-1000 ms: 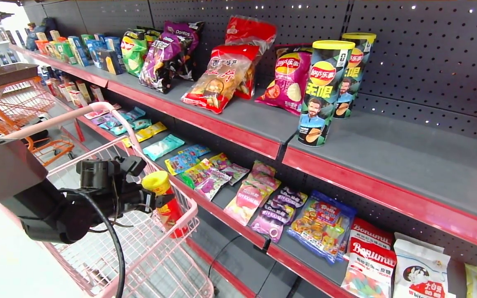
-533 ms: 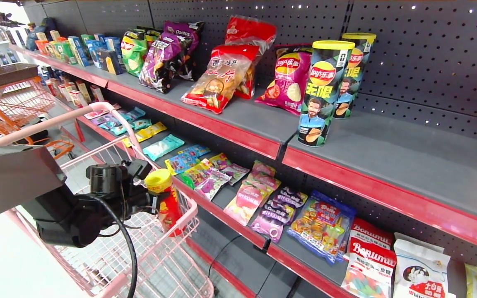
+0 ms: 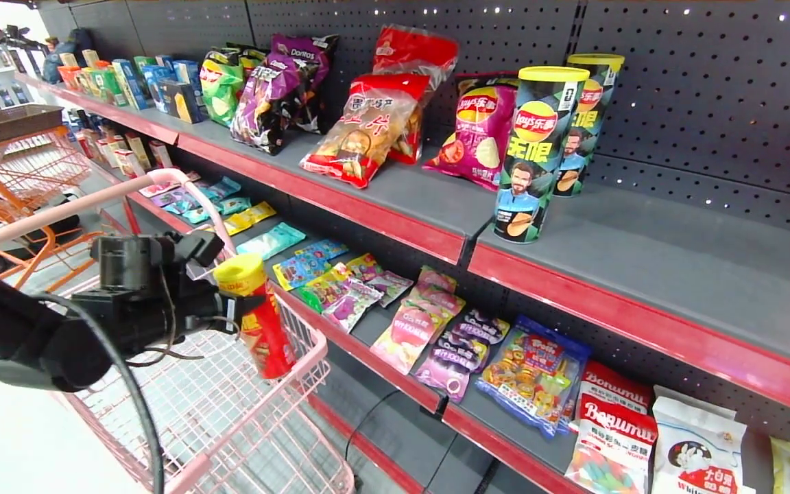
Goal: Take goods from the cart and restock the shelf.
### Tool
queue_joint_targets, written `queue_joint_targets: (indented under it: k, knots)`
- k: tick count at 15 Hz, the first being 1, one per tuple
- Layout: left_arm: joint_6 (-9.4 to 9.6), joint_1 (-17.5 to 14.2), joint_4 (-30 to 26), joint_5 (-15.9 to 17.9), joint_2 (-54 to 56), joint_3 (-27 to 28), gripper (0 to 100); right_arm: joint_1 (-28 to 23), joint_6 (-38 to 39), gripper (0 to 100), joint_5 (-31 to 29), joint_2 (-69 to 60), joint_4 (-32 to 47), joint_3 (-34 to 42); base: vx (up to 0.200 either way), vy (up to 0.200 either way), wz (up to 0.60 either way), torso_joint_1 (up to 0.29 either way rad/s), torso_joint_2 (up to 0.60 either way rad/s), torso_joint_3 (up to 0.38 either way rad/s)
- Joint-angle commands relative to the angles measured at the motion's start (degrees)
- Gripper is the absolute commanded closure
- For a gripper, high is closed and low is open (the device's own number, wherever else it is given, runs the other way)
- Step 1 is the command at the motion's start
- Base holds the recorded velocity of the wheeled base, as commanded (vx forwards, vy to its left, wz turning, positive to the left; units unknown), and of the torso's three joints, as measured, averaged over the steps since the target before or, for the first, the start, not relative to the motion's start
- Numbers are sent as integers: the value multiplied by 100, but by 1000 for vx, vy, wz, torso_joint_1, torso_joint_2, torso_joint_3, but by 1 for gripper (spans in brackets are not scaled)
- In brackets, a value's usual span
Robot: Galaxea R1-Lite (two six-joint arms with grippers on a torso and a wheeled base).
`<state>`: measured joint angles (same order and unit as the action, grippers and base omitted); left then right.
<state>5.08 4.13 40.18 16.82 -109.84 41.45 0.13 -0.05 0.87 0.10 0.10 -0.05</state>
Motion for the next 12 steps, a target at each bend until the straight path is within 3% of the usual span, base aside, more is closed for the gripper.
queue_joint_targets:
  k: [1,4,6,8,12]
  knots:
    - [-306,0,-1460,14,2458,215,100,4,-4,0,10,8,-1,5,0,0,0,0,0,0]
    - [-324,0,-2181,-12,4102,-190,100,4,14,0,10,8,-1,5,0,0,0,0,0,0]
    - [-315,0,-2225,-74,4849,-576,100,4,5,0,10,8,-1,5,0,0,0,0,0,0]
    - [-315,0,-2234,-540,5684,-761,100,4,31,0,1,8,-1,5,0,0,0,0,0,0]
    - [-306,-18,-2234,-909,6202,-840,100,4,14,0,10,8,-1,5,0,0,0,125,-332,-197]
